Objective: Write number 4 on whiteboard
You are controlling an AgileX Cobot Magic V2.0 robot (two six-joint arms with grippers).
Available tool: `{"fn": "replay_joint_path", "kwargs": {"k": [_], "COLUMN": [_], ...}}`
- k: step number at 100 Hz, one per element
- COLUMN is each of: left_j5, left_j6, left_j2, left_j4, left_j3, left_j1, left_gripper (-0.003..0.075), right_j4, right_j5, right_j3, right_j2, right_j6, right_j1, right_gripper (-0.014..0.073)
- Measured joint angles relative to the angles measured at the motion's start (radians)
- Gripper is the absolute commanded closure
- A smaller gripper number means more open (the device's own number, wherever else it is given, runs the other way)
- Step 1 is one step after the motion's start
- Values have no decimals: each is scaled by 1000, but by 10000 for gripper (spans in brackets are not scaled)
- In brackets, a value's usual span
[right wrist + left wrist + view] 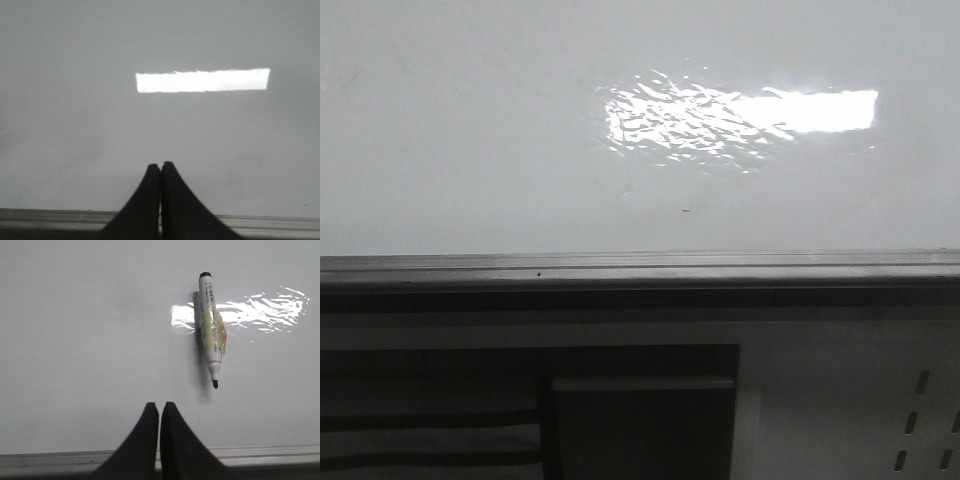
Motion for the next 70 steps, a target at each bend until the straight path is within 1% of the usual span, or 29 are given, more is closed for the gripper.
{"fn": "replay_joint_path", "kwargs": {"k": [70], "left_j5": [0], "left_j6": [0], "left_j2": [0], "left_j4": [27], "left_j3": [0], "left_j1": [0], "left_gripper": [741], "right_j4": [0], "right_j5": [0], "right_j3": [0], "right_j2": [0], "right_j6": [0], "right_j1": [0], "right_gripper": [666]}}
